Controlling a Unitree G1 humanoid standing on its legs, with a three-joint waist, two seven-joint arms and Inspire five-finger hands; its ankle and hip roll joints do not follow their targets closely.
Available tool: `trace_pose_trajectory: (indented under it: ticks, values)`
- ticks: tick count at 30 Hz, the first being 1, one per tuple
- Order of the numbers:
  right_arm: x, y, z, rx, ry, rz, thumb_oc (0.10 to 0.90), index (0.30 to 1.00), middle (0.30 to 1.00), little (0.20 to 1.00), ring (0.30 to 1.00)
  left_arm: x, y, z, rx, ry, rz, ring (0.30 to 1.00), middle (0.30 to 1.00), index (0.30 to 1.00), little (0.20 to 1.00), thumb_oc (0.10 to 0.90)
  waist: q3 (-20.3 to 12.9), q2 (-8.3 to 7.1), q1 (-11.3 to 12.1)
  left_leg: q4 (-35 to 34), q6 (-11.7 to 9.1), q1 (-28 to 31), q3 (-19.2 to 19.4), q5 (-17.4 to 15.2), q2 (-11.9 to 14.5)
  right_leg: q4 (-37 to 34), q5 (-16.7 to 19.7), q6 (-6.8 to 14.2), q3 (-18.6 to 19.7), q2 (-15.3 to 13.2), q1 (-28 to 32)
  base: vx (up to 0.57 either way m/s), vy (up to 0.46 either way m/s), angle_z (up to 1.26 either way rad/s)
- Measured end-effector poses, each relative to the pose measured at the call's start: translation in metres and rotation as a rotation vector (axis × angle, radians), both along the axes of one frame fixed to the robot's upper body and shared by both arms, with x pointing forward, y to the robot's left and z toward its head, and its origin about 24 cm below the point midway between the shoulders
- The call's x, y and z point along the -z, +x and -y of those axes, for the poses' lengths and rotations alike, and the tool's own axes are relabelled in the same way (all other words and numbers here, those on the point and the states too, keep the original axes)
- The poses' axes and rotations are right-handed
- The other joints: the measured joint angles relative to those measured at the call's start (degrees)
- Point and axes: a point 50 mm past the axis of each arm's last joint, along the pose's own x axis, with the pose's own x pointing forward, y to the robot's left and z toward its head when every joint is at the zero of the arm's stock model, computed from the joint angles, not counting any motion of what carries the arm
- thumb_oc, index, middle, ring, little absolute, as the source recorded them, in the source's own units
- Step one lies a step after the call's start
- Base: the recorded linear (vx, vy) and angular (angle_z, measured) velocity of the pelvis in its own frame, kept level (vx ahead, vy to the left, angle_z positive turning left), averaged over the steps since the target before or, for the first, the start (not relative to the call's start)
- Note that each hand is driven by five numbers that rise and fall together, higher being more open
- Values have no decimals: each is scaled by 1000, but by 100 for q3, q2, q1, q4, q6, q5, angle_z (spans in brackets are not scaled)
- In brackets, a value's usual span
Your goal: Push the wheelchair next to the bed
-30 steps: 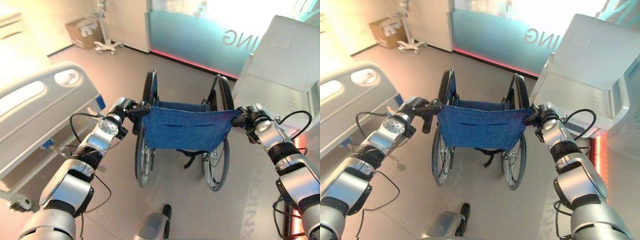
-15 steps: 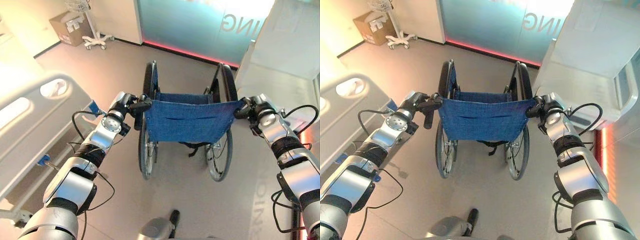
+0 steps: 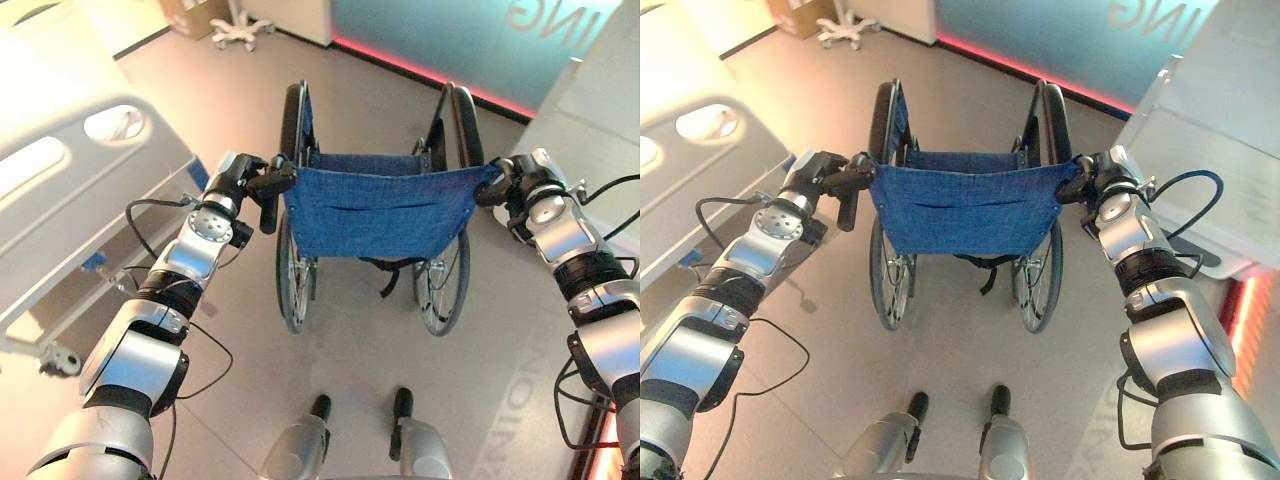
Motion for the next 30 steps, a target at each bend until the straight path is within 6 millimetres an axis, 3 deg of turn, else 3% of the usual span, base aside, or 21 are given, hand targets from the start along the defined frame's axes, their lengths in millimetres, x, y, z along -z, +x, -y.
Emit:
trace_pose_trajectory:
  ticks: [2,3,6,9,10,13,15,17,19,22,25,27,28,29,30]
  values:
    - [5,-2,3,-1,-19,-23,400,300,300,300,300,12,-4,2,6,-18,-19,300,300,300,300,400,-22,97,-19,-245,-55,238,127,62,223,87,-213,-106,-204,103,184,277,-296,43]
    - [8,-3,6,0,-31,-40,400,300,300,300,300,21,-7,5,10,-36,-34,300,300,300,300,400,-97,221,-3,-398,-84,330,179,208,393,218,-349,-178,-351,238,264,243,-284,50]
    - [8,-6,12,-4,-64,-48,400,300,300,300,300,27,-9,10,20,-47,-44,300,300,300,300,400,-237,252,-101,-635,66,438,687,248,676,351,-577,-337,-805,148,273,203,-301,55]
    - [7,-9,19,12,-75,-49,400,300,300,300,300,30,-8,18,33,-58,-53,300,300,300,300,400,-250,231,-187,-71,-118,300,1263,406,595,509,-750,-317,-1034,62,350,193,-253,56]
    - [11,-11,24,26,-79,-63,400,300,300,300,300,32,-6,23,46,-54,-60,300,300,300,300,400,-282,174,-244,-142,-369,293,1262,662,576,525,-795,-322,-1032,69,403,285,-209,65]
    - [24,-12,23,35,-64,-99,400,300,300,300,300,39,-8,23,45,-30,-78,300,300,300,300,400,-388,53,-202,-189,-377,359,975,781,565,451,-895,-358,-1047,146,519,303,-155,28]
    - [32,-14,22,31,-84,-113,400,300,300,300,300,48,-10,24,42,-28,-103,300,300,300,300,400,-379,9,-97,5,-407,278,896,745,440,254,-894,-389,-977,138,732,370,-99,-8]
    - [40,-15,21,29,-87,-127,400,300,300,300,300,54,-12,25,48,-23,-118,300,300,300,300,400,-352,-73,-12,-23,-498,102,943,660,20,47,-917,-509,-567,199,885,446,-66,-10]
    - [49,-20,27,32,-166,-171,400,300,300,300,300,66,-18,29,67,-21,-153,300,300,300,300,400,-355,1,350,-561,-521,-163,1055,706,-361,-247,-876,-559,-217,421,1265,503,-23,-60]
    - [63,-25,26,-3,-209,-229,400,300,300,300,300,80,-29,25,74,-44,-186,300,300,300,300,400,-484,285,783,-648,-644,-553,1422,762,-179,-451,-887,-550,-343,693,1642,441,77,-103]
    - [69,-24,19,-41,-209,-235,400,300,300,300,300,81,-34,15,64,-40,-193,300,300,300,300,400,-549,388,964,-323,-613,-785,1722,744,-64,-608,-912,-411,-631,721,1932,374,129,-69]
    - [76,-23,11,-65,-215,-255,400,300,300,300,300,80,-34,6,55,-31,-202,300,300,300,300,400,-720,407,982,-70,-228,-582,1770,571,-82,-456,-1170,-93,-743,732,2096,514,127,-29]
    - [81,-24,10,-65,-210,-263,400,300,300,300,300,78,-33,5,56,-24,-197,300,300,300,300,400,-750,351,943,-63,-120,-578,1703,626,-171,-334,-1289,-45,-721,725,2110,350,107,6]
    - [86,-26,8,-68,-199,-273,400,300,300,300,300,76,-32,3,51,-11,-185,300,300,300,300,400,-775,166,915,-78,-121,-509,1691,627,-274,-221,-1424,-30,-669,658,2081,439,112,35]
    - [93,-28,8,-64,-178,-287,400,300,300,300,300,69,-29,3,59,15,-160,300,300,300,300,400,-781,-163,823,-141,-104,-419,1661,607,-481,-21,-1599,5,-590,497,2098,329,68,29]
